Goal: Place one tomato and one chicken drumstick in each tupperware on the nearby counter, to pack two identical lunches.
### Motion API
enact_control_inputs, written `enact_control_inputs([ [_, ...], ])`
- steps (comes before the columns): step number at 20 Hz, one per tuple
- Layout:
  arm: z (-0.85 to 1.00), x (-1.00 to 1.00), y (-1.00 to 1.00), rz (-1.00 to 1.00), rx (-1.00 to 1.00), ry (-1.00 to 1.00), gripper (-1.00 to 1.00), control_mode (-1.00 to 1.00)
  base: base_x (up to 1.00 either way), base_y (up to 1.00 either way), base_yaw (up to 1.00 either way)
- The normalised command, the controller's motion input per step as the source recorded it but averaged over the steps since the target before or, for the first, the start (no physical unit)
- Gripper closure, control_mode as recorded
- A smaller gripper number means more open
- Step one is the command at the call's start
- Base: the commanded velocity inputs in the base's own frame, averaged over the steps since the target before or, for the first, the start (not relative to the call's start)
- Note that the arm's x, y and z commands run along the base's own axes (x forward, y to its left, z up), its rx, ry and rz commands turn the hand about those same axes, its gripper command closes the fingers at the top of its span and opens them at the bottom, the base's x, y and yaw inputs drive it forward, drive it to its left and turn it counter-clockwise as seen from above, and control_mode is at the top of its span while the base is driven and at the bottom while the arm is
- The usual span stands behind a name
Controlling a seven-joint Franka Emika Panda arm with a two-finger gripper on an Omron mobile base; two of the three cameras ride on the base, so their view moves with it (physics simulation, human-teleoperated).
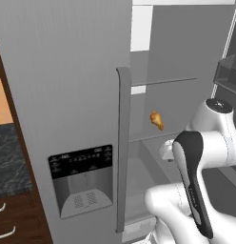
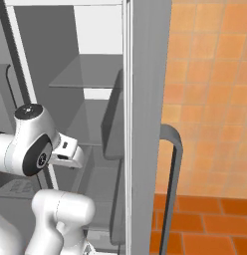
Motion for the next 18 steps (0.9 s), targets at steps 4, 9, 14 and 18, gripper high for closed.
enact_control_inputs([
  [4,0.04,0.18,-0.01,0.0,0.0,-0.04,-1.0,-1.0,0.11,0.0,0.0],
  [9,0.16,0.61,-0.01,0.0,-0.01,-0.21,-1.0,-1.0,0.0,0.0,0.0],
  [14,-0.09,0.82,-0.41,0.0,-0.05,-0.18,-1.0,-1.0,0.0,0.0,0.0],
  [18,0.01,0.79,-0.3,0.0,-0.04,0.0,-1.0,-1.0,0.0,0.0,0.0],
])
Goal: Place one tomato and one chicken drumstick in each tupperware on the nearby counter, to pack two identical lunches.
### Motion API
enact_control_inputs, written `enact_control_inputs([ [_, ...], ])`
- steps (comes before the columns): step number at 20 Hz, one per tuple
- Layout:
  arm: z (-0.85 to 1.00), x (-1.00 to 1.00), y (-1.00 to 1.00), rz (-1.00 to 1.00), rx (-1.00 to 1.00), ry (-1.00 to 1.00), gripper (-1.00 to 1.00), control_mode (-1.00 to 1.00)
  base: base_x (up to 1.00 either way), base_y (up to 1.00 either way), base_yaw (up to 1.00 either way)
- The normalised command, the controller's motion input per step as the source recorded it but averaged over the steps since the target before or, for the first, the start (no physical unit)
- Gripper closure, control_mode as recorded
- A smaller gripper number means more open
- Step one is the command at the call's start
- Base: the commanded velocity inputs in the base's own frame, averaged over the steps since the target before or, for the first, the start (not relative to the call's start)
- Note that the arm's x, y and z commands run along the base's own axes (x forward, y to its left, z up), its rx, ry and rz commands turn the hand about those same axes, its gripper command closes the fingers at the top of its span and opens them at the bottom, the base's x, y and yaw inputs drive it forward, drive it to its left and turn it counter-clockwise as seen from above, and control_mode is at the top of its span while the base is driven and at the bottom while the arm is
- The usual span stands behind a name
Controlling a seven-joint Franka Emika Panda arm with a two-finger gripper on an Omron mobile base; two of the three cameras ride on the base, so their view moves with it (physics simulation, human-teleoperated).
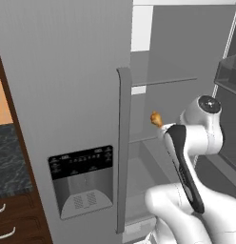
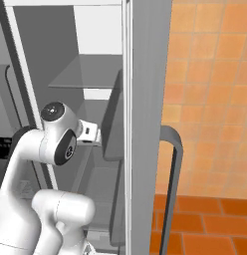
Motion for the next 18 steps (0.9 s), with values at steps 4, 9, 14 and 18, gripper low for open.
enact_control_inputs([
  [4,0.01,0.9,-0.27,0.0,-0.01,0.12,-1.0,-1.0,0.0,0.0,0.0],
  [9,0.0,0.89,-0.18,0.0,0.0,0.19,-1.0,-1.0,0.0,0.0,0.0],
  [14,-0.22,0.53,-0.18,0.0,-0.05,0.07,-1.0,-1.0,0.0,0.0,0.0],
  [18,-0.48,0.6,-0.25,0.0,-0.02,0.08,-1.0,-1.0,0.0,0.0,0.0],
])
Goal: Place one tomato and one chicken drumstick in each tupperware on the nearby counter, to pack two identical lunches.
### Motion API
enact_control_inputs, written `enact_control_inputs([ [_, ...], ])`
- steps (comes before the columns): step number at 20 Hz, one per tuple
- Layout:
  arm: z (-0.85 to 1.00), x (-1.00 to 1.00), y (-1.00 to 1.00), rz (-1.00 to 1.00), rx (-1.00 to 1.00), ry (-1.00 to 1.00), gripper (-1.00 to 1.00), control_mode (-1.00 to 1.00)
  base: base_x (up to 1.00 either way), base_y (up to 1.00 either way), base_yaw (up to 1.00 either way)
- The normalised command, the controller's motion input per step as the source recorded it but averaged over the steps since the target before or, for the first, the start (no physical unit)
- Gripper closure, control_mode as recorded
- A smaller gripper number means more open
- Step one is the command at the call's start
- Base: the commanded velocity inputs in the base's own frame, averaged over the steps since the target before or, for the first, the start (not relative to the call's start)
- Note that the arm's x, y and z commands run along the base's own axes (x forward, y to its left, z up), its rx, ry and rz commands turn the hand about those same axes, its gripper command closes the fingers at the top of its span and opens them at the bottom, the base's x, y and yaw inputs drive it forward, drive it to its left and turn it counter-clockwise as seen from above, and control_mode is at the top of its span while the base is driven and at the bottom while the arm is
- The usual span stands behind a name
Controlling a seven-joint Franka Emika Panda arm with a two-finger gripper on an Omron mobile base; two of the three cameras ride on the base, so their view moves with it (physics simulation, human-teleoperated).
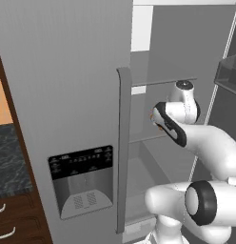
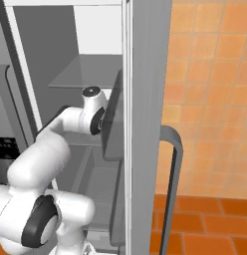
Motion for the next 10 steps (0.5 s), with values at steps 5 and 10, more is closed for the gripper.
enact_control_inputs([
  [5,-0.18,0.51,0.0,0.0,-0.01,0.0,-1.0,-1.0,0.0,0.0,0.0],
  [10,-0.36,0.29,0.0,0.0,0.0,-0.01,-1.0,-1.0,0.0,0.0,0.0],
])
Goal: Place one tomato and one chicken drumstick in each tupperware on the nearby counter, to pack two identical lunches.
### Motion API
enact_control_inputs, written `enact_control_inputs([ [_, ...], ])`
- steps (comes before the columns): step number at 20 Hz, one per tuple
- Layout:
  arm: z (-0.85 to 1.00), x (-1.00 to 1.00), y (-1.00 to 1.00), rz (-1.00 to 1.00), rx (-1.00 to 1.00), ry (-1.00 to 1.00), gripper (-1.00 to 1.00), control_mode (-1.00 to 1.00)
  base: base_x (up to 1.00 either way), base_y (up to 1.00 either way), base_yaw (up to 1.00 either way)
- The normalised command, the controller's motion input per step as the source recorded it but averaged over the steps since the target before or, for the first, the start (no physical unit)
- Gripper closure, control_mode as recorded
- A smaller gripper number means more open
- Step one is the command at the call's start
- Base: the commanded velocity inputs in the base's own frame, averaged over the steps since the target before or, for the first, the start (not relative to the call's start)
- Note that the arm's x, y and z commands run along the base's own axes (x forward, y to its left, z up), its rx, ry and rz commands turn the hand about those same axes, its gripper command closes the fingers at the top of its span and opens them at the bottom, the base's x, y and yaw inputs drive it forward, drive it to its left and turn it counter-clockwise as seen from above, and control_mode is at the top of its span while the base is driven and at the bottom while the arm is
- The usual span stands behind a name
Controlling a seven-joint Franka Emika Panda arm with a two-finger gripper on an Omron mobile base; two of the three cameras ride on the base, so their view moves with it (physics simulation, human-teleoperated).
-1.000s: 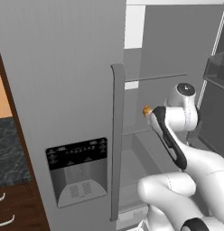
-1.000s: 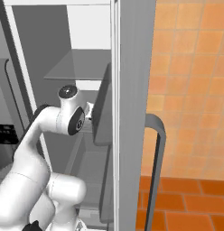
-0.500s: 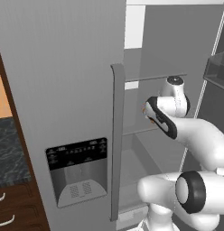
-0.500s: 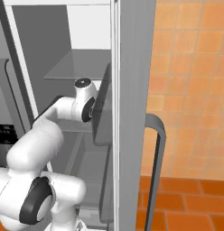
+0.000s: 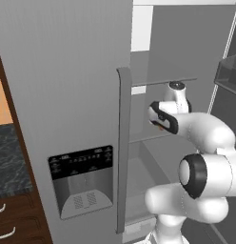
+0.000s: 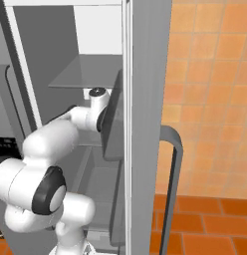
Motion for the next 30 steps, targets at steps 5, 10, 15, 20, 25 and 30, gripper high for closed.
enact_control_inputs([
  [5,-0.46,0.46,-0.01,0.0,0.0,-0.07,-1.0,-1.0,0.0,0.0,0.0],
  [10,-0.29,0.47,-0.16,0.0,0.0,0.0,-1.0,-1.0,0.0,0.0,0.0],
  [15,-0.24,0.34,-0.11,0.01,0.0,0.0,-1.0,-1.0,0.0,0.0,0.0],
  [20,-0.44,0.11,0.0,0.0,0.01,0.0,-1.0,-1.0,0.0,0.0,0.0],
  [25,-0.54,-0.14,0.01,0.0,0.02,-0.01,1.0,-1.0,0.0,0.0,0.0],
  [30,-0.16,-0.87,0.2,0.0,0.11,-0.1,1.0,-1.0,0.0,0.0,0.0],
])
